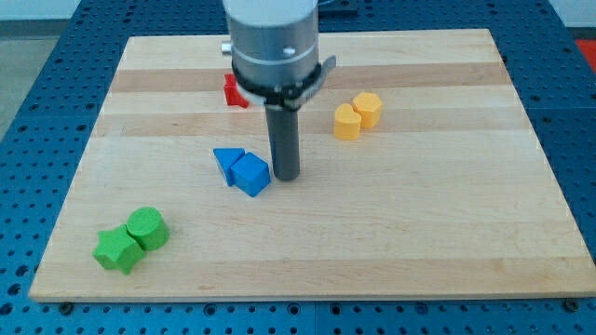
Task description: Move the blue cube to the right of the green star
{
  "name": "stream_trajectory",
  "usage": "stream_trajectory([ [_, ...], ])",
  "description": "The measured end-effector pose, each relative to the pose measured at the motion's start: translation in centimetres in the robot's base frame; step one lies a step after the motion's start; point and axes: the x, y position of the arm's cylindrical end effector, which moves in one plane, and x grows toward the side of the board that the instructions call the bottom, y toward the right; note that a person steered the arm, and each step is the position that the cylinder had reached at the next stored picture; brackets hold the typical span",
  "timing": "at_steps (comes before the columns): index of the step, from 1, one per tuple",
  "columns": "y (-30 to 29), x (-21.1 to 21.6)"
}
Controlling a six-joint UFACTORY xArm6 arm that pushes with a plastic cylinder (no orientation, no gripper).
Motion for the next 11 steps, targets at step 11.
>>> stream_trajectory([
  [11,-10.0,15.0],
])
